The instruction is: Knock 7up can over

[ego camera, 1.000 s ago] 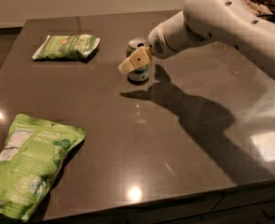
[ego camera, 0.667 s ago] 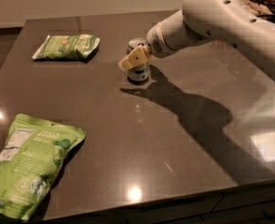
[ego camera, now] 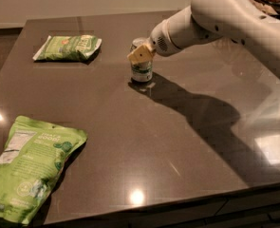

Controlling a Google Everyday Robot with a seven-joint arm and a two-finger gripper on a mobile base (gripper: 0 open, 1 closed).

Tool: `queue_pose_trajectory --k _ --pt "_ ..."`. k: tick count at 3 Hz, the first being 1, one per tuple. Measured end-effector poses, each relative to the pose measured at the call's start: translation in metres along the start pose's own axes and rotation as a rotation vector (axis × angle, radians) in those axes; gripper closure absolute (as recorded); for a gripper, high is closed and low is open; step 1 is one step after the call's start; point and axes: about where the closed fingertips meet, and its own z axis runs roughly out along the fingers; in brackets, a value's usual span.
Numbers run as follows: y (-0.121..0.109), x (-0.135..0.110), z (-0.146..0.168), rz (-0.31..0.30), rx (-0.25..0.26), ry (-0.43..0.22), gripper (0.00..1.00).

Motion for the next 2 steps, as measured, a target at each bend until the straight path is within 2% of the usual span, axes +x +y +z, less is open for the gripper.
queue_pose_trajectory --k 1,2 --pt "-0.002 -0.003 -0.015 -0.014 -0.040 -0.003 0.88" --pt "-0.002 -0.010 -0.038 -0.065 -0.059 0.059 1.00"
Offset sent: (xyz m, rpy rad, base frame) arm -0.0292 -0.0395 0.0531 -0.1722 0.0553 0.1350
